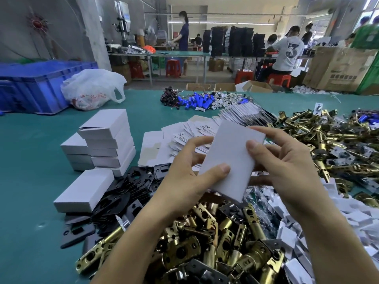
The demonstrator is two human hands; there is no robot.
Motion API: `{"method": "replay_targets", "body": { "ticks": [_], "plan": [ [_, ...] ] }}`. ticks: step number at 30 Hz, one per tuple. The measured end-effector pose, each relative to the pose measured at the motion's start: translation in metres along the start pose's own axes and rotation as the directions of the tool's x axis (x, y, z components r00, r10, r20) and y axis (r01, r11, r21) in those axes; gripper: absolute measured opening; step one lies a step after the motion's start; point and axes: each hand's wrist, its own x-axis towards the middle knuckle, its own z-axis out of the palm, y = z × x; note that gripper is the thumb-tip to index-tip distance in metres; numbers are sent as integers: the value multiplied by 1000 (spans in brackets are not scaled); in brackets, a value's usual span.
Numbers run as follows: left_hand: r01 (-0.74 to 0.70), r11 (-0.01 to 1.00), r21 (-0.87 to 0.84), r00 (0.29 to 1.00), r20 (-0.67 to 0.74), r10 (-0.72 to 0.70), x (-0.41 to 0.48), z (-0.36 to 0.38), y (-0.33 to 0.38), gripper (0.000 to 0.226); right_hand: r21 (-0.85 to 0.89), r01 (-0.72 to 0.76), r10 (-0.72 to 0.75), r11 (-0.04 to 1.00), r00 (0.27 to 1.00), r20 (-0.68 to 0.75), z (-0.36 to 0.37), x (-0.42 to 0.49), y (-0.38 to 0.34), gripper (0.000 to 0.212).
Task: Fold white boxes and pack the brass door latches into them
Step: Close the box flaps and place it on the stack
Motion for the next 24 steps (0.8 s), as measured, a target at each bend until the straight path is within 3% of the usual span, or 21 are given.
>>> {"method": "replay_targets", "body": {
  "ticks": [4, 8, 11, 15, 21, 24],
  "plan": [
    [7, 999, -31, 999, -53, -8, -2, 3, 3, 39, 98, -89, 91, 991, 996, -20, 4, 3, 5, 29],
    [-11, 997, -75, 932, -362, -17, 0, -12, 2, 24, -3, -203, 203, 979, 978, 54, 10, 4, 9, 55],
    [-29, 996, -90, 782, -622, -33, -1, -42, -3, 18, -61, -221, 225, 973, 971, 77, 9, 3, 11, 52],
    [-44, 999, 22, 517, -855, 42, -13, -85, -14, 20, -67, -234, 240, 970, 966, 96, 9, 3, 12, 35],
    [185, 960, 208, 202, -965, 170, -42, -124, -32, 27, -88, -235, 244, 968, 962, 118, 9, 3, 13, 27],
    [282, 938, 202, 131, -977, 171, -49, -131, -45, 35, -81, -243, 251, 967, 962, 112, 8, 4, 15, 24]
  ]
}}
